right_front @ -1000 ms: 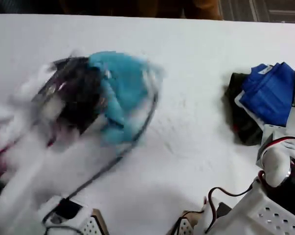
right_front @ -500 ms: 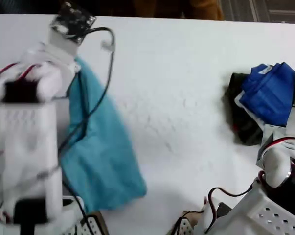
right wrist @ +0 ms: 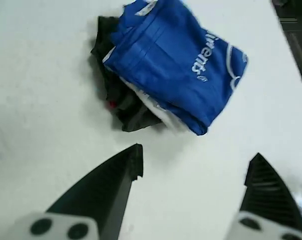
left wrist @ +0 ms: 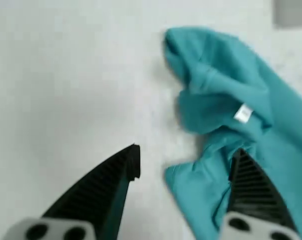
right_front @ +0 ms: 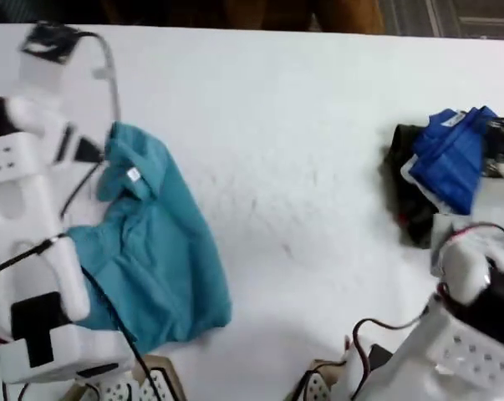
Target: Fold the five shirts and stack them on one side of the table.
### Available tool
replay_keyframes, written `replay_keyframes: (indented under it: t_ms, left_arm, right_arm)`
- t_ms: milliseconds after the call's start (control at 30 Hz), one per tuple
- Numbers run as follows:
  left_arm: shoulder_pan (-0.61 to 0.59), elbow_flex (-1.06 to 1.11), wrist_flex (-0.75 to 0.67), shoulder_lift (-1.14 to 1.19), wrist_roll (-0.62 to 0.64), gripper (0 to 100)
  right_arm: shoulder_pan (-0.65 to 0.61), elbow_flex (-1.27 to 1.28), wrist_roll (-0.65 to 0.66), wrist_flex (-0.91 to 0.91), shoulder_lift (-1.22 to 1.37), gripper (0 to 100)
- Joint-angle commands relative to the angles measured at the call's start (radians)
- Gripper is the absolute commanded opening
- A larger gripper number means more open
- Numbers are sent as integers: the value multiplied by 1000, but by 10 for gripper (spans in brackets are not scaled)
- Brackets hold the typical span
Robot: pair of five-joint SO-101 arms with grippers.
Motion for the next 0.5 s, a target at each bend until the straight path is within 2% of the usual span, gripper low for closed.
replay_keyframes:
  t_ms: [0, 133, 267, 367, 467]
  left_arm:
    - [-124, -47, 86, -9, -74, 300]
    - [-301, -53, 157, -11, -160, 300]
    - [-503, 2, 173, -6, -255, 300]
    - [-629, 90, 173, -8, -374, 300]
    - [-740, 154, 173, -9, -450, 300]
  right_arm:
    - [-110, 74, 0, -88, -1, 326]
    - [-243, 66, 0, -197, 39, 326]
    - [-460, 58, 0, -268, 191, 326]
    - [-627, 43, 5, -298, 369, 326]
    - [-819, -26, 89, -240, 553, 326]
